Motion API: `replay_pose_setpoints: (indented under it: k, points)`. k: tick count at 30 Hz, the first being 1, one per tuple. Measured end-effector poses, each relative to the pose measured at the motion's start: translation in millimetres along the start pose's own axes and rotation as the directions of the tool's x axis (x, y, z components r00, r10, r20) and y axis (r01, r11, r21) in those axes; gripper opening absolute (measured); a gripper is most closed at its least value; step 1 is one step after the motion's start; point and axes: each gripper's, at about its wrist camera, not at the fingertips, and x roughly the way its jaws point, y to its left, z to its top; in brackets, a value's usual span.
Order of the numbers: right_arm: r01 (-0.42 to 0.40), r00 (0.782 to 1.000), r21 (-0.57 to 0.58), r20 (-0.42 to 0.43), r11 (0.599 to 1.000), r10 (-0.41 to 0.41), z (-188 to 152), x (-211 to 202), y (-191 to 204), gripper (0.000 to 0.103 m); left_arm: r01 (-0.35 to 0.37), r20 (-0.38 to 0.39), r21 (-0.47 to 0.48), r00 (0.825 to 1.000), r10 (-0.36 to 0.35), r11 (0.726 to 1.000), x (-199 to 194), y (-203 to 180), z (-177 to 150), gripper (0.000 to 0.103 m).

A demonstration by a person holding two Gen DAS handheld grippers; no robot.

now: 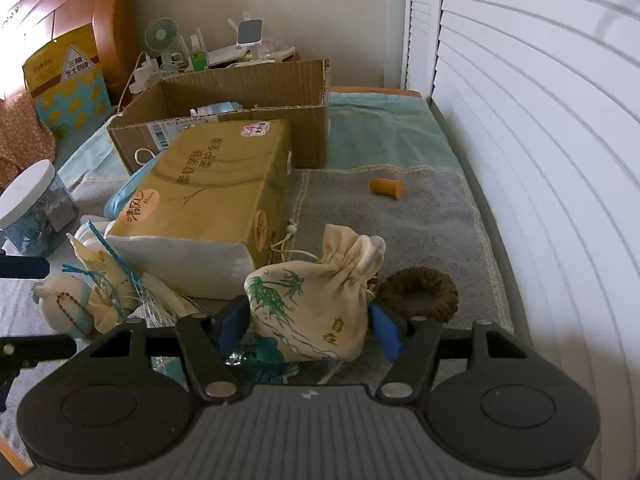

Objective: Organize soft objects
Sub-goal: 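Grasp the cream drawstring pouch with the right tool while the left tool grasps the white-blue ball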

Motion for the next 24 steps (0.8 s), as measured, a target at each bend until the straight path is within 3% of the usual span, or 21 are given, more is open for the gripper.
replay_pose_setpoints:
  k: [3, 8, 10, 24]
  points:
    - [0.013, 1.000, -0.006, 0.009, 1.000, -0.013, -1, -4, 0, 0.061, 0.005, -0.002, 0.004, 1.000, -0.005, 1.000, 2, 0, 0, 0.072]
    - [0.022, 0.999, -0.009, 0.023, 1.000, -0.022, -2, -13, -1, 0.059, 0.030, -0.011, 0.001, 0.999, -0.030, 1.000, 9, 2, 1, 0.048]
    - [0.033, 0.999, -0.011, 0.031, 0.999, -0.032, -1, -17, -2, 0.059, 0.034, -0.004, 0.000, 0.999, -0.034, 0.999, 10, 2, 1, 0.045]
    - [0.117, 0.987, -0.090, 0.122, 0.989, -0.106, 17, -70, 8, 0.059, 0.044, 0.044, 0.110, 0.998, -0.049, 0.993, -20, -4, 4, 0.045]
